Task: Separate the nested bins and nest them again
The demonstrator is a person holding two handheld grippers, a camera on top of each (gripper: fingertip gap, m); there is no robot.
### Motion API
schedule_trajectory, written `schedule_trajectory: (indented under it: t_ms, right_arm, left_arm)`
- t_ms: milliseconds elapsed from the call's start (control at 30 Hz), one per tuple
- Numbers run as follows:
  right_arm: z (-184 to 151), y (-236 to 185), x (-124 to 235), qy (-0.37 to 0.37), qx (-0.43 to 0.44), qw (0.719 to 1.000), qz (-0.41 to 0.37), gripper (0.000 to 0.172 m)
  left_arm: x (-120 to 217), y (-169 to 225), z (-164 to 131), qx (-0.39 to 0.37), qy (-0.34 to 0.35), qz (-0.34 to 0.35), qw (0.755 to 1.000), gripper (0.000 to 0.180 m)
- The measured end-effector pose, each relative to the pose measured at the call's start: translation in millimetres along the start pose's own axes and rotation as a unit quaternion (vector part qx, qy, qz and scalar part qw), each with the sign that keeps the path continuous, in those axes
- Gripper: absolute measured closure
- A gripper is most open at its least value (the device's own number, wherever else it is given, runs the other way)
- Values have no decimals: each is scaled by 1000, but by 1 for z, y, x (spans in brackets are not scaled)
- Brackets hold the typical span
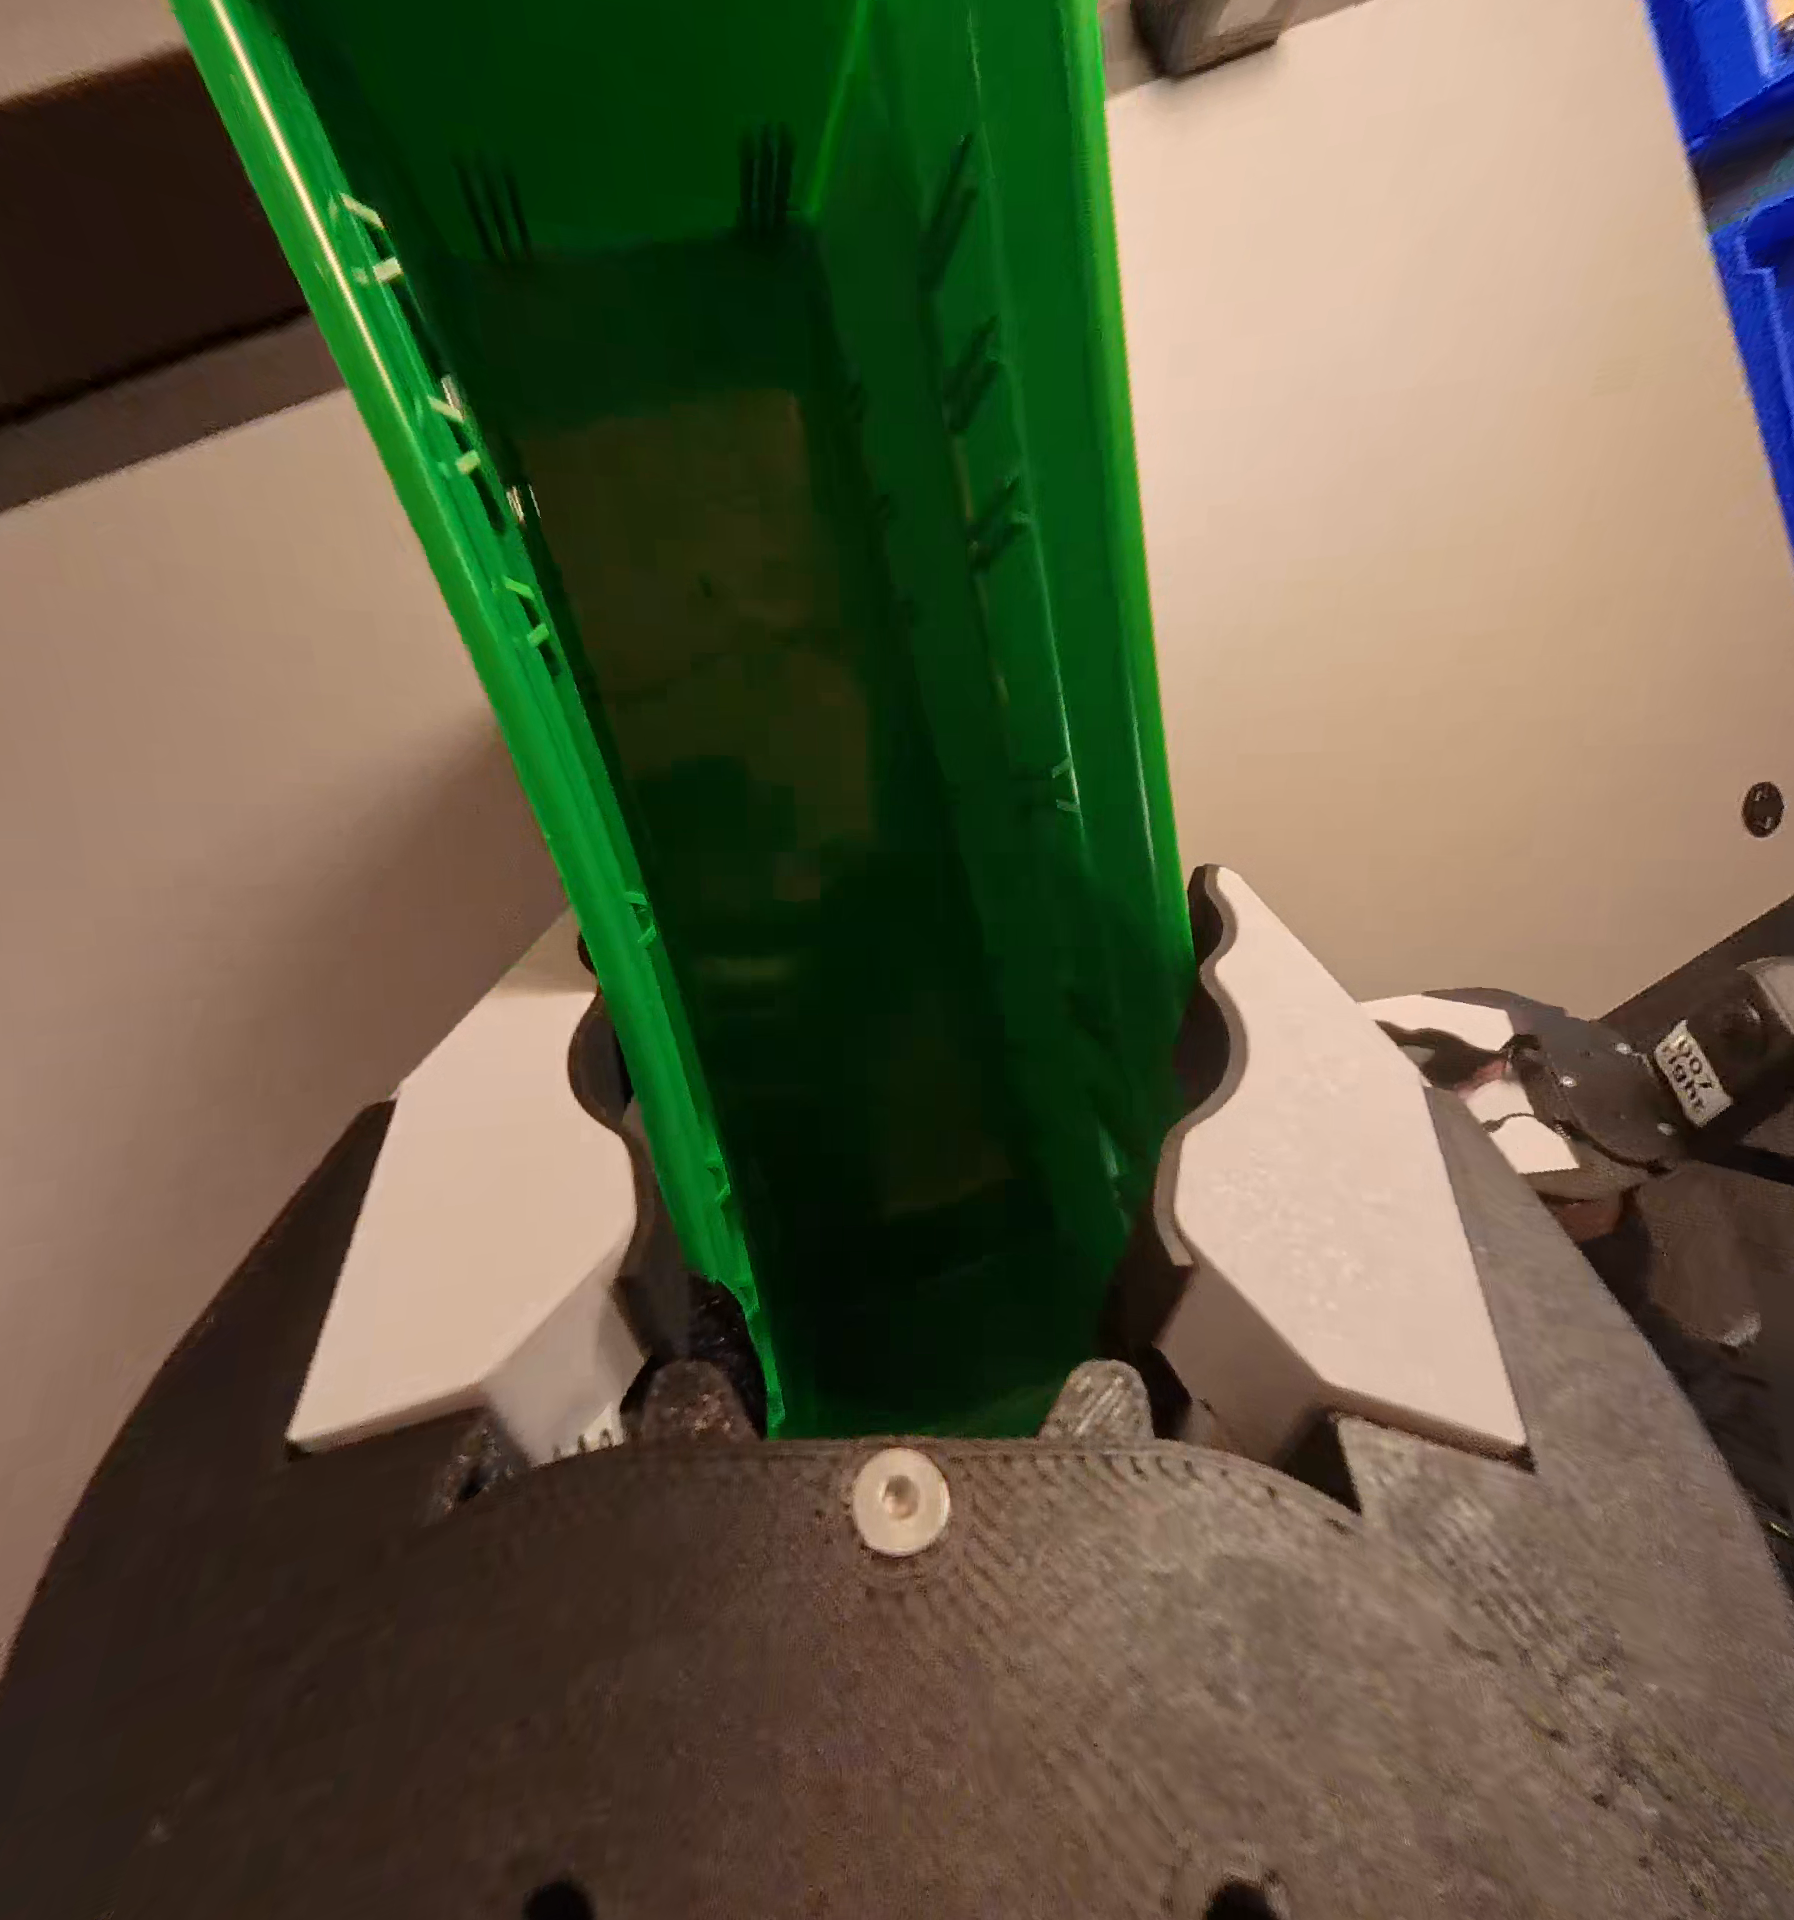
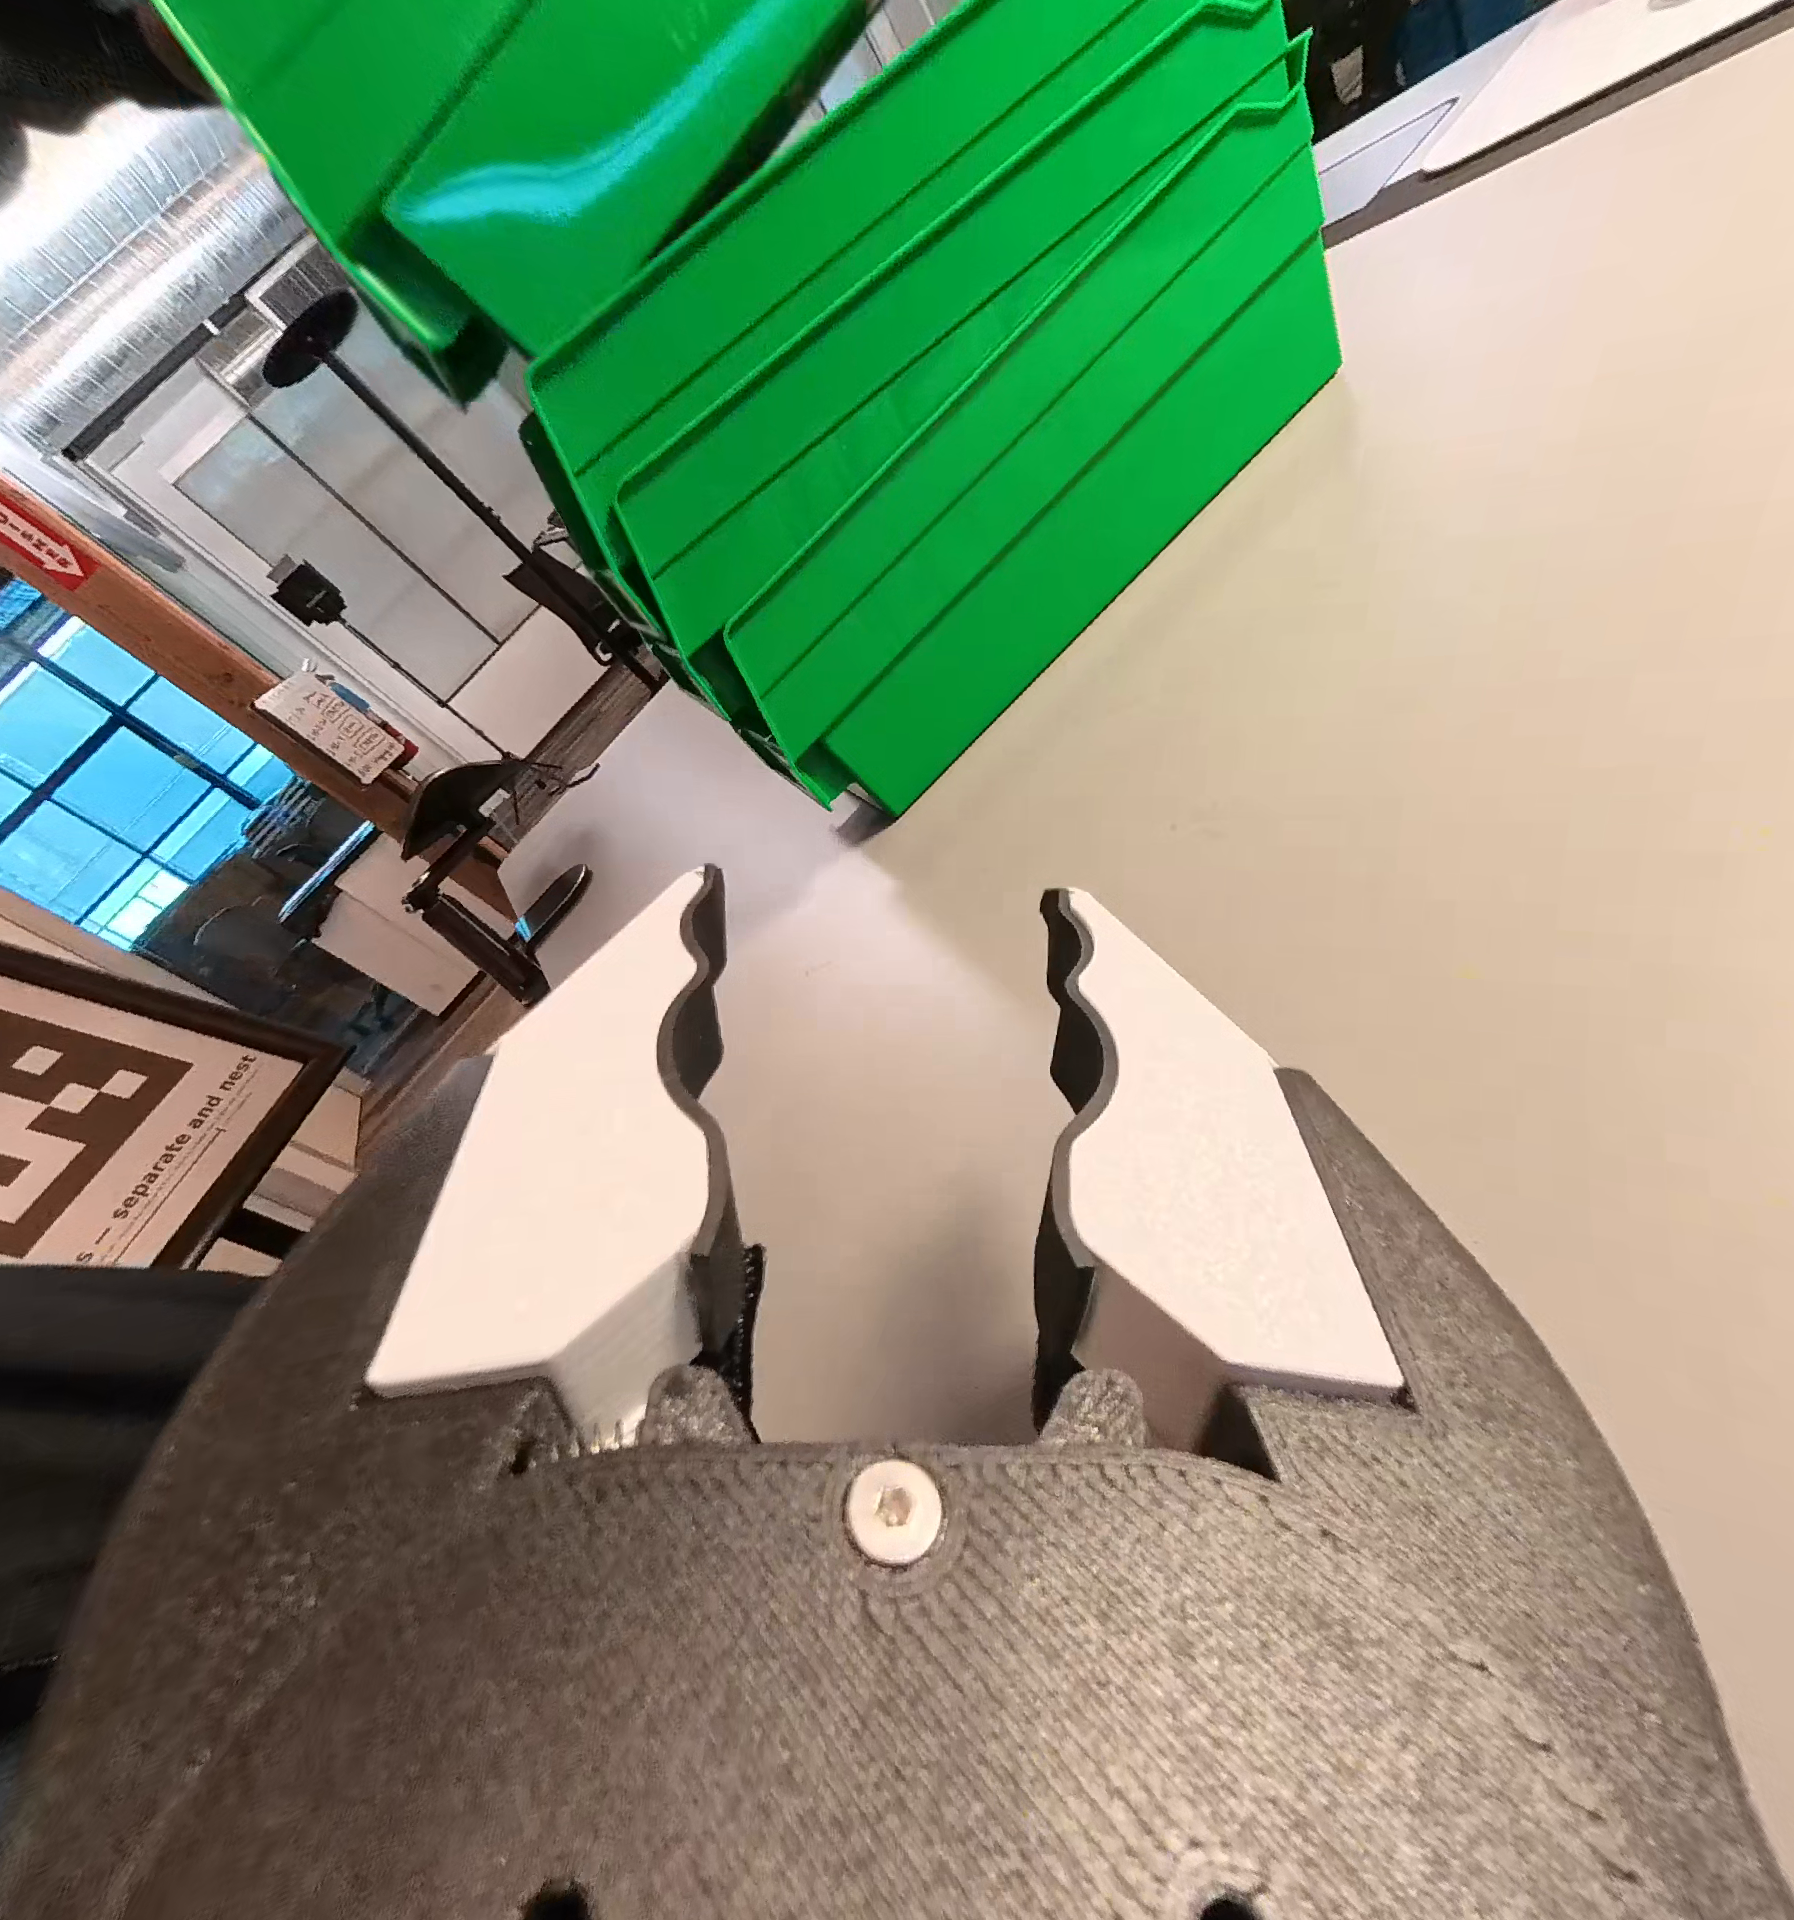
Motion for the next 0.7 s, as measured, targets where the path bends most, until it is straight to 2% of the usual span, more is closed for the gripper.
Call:
schedule_trajectory:
  t_ms: [167,400,533,633,700]
  right_arm:
    - [-1,1,-4,-13,-4,1000,5,108]
    - [-1,2,-5,-22,-12,1000,13,108]
    - [-2,2,-6,-25,-14,1000,14,108]
    - [-1,2,-5,-24,-15,1000,13,108]
    - [-1,2,-5,-23,-14,1000,12,108]
  left_arm:
    - [-19,-14,-14,26,-21,0,999,73]
    - [-51,-14,-15,33,-33,14,999,66]
    - [-69,-17,-24,28,-37,46,998,47]
    - [-72,-14,-25,12,-33,58,998,42]
    - [-63,-10,-19,10,-2,44,999,47]
Point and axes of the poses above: each gripper's, where its closed fingertips meet, x back along the fingers, z out of its top, y = z × x across the jaws, the point moved 6 cm from there along x, back along the fingers, and after that the axes turned 2 degrees about y, right-handed, at the moved point
